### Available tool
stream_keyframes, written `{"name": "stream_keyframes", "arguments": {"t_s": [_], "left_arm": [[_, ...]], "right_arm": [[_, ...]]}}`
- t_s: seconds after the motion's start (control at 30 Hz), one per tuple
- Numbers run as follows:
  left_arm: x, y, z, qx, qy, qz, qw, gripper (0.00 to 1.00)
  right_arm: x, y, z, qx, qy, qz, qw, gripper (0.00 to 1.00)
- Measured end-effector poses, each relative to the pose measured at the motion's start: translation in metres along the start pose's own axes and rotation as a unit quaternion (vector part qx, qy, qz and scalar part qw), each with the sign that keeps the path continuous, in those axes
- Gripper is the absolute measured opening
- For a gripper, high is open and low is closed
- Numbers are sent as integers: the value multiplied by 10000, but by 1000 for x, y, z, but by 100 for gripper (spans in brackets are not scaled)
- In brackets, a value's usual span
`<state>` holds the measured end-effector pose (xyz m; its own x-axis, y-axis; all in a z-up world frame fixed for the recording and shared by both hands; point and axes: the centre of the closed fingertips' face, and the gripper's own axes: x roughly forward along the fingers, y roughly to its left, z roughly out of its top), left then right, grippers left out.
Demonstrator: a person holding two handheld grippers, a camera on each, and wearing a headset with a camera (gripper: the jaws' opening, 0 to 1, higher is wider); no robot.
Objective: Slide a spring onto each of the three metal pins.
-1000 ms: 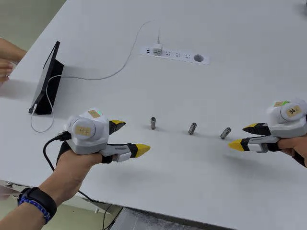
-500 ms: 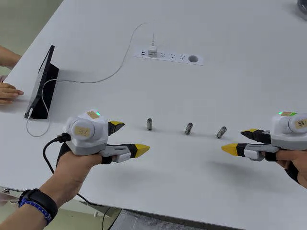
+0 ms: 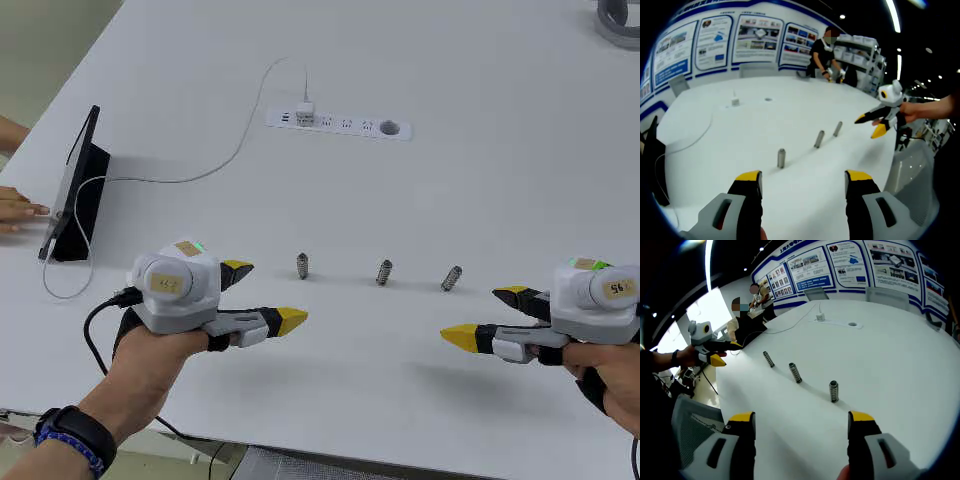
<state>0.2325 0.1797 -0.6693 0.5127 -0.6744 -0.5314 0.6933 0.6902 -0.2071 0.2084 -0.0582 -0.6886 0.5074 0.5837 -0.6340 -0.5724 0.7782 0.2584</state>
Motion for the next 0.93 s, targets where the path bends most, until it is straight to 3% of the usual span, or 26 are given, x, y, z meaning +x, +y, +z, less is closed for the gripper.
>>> {"name": "stream_keyframes", "arguments": {"t_s": [0.33, 0.93], "left_arm": [[-1, -2, -2, -12, 15, -12, 10000, 68], [-1, -2, -3, -49, -9, 4, 10000, 69]], "right_arm": [[-5, 1, 0, 58, -148, -79, 9998, 79], [-6, 4, -6, 135, -142, -77, 9998, 80]]}}
